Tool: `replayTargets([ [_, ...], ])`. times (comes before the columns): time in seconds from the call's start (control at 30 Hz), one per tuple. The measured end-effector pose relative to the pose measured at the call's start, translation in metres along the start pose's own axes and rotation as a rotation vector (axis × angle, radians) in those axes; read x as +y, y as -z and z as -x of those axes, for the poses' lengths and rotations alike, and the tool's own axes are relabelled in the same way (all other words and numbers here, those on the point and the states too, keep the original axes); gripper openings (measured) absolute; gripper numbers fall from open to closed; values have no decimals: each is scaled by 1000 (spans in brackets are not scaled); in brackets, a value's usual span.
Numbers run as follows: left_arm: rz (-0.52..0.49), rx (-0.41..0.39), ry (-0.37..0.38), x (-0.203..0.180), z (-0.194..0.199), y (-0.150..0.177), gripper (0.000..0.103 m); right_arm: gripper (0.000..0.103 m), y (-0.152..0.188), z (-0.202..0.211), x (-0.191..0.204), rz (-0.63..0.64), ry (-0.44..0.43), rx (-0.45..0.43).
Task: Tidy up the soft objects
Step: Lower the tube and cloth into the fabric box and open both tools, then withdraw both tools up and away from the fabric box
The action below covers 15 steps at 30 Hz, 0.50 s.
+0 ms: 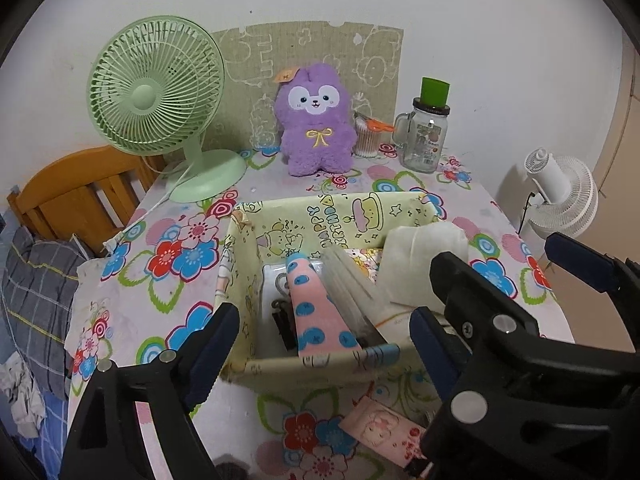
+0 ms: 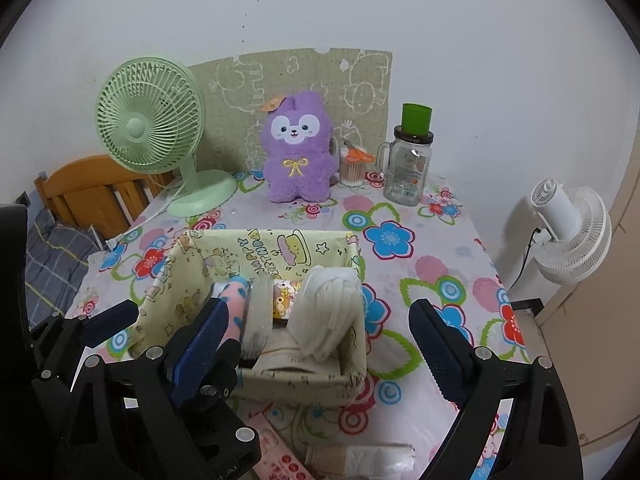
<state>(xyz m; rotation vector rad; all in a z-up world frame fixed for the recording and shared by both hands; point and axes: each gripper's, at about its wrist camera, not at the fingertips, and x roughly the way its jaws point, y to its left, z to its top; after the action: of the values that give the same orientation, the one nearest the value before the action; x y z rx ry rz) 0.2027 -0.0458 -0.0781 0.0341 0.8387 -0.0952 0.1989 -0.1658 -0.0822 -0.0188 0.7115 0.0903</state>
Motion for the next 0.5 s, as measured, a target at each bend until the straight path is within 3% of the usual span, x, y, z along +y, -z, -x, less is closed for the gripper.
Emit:
replayTargets([
  [0.5, -22, -55, -26, -11, 45, 20, 95, 94, 18, 49, -1, -2, 6, -46],
])
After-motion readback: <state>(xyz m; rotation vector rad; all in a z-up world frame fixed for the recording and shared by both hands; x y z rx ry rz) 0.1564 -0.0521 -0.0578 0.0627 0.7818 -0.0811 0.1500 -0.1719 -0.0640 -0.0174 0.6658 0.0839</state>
